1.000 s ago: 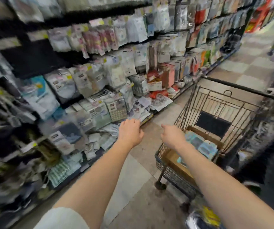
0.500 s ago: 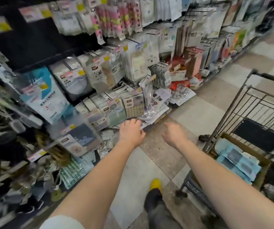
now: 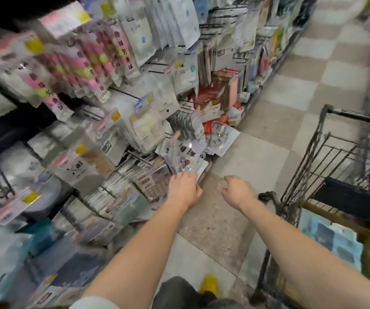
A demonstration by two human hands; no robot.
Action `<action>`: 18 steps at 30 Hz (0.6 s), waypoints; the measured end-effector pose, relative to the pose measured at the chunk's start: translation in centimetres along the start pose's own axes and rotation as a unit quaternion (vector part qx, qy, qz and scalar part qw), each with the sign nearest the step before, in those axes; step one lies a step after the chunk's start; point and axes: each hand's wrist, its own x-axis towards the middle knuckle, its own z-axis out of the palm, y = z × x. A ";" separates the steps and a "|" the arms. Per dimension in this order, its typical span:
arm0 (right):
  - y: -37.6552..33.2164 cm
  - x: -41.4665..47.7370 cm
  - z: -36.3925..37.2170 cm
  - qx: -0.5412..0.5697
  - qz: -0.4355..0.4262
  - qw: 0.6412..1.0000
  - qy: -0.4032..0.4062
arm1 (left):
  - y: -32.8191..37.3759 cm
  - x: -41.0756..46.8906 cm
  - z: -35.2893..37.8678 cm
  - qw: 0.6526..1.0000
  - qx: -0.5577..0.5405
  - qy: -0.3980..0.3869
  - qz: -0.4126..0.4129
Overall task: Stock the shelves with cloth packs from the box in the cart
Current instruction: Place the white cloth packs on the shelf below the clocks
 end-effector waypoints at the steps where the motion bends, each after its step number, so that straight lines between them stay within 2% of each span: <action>1: 0.9 1.2 -0.5 0.002 0.014 1.000 0.012 | 0.6 1.9 -0.4 1.000 0.004 -0.002 0.019; 6: 6.6 5.5 -2.7 0.036 0.120 0.991 0.051 | 4.8 11.7 -1.1 0.991 0.024 -0.012 0.131; 10: 11.3 6.3 -3.7 0.080 0.243 0.963 0.086 | 9.8 18.6 -1.1 0.969 0.036 -0.025 0.244; 14: 15.2 4.3 -3.7 0.110 0.375 0.909 0.145 | 15.8 22.4 -0.9 0.927 0.040 -0.037 0.370; 18: 17.6 -0.3 -2.6 0.123 0.508 0.840 0.146 | 22.0 22.4 -1.4 0.868 0.054 -0.048 0.490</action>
